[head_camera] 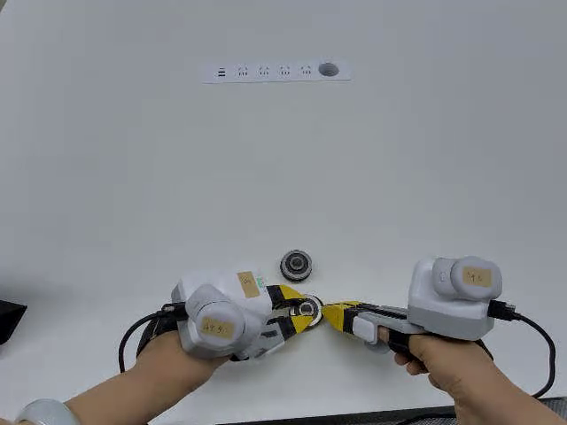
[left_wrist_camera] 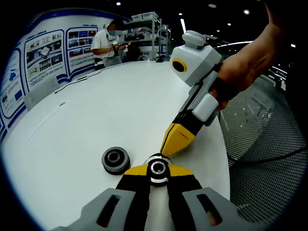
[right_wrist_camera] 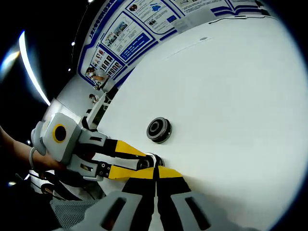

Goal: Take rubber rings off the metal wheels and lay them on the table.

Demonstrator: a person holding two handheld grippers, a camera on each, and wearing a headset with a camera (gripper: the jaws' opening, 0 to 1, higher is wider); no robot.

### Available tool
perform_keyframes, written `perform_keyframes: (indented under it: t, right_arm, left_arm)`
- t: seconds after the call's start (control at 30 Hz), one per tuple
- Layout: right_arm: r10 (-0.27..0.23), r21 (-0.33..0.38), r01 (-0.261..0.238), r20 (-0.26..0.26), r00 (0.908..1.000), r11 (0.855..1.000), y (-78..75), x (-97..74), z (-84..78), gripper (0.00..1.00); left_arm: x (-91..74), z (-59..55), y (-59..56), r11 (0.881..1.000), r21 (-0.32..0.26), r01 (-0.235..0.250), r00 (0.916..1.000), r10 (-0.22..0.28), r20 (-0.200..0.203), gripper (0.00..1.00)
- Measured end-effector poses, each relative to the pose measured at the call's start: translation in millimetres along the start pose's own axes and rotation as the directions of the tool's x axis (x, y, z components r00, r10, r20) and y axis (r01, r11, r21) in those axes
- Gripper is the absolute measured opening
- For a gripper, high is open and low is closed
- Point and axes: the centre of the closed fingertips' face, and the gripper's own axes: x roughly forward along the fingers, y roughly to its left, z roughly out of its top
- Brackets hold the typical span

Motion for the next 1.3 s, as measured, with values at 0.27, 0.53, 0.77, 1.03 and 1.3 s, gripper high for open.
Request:
perform_keyframes:
  t: [0.27,0.53,0.77,1.03,1.3]
  right_arm:
    - [0.026,0.021,-0.026,0.009,0.9996,0.999,8.8,0.3,2.3,0.01]
    - [0.076,0.031,-0.077,0.032,0.9966,0.997,21.7,3.6,6.4,0.01]
    - [0.069,0.032,-0.070,0.025,0.9973,0.997,23.5,6.2,11.2,0.01]
    - [0.068,0.062,-0.070,0.030,0.9972,0.996,22.3,3.2,9.2,0.01]
    - [0.049,0.072,-0.050,0.020,0.9986,0.996,17.5,3.5,5.0,0.02]
  left_arm:
    - [-0.2,0.1,0.0,1.000,-0.002,-0.002,1.0000,0.002,0.000,0.13]
    - [-0.3,0.0,-0.3,1.000,-0.001,-0.002,1.0000,0.002,0.000,0.13]
    - [-0.5,0.5,-0.8,1.000,0.000,-0.001,1.0000,0.001,-0.003,0.13]
    - [-0.2,-0.1,-0.2,1.000,0.002,-0.001,1.0000,0.001,-0.004,0.13]
    - [-0.7,1.1,-1.3,1.000,0.000,0.009,0.9999,-0.009,0.004,0.14]
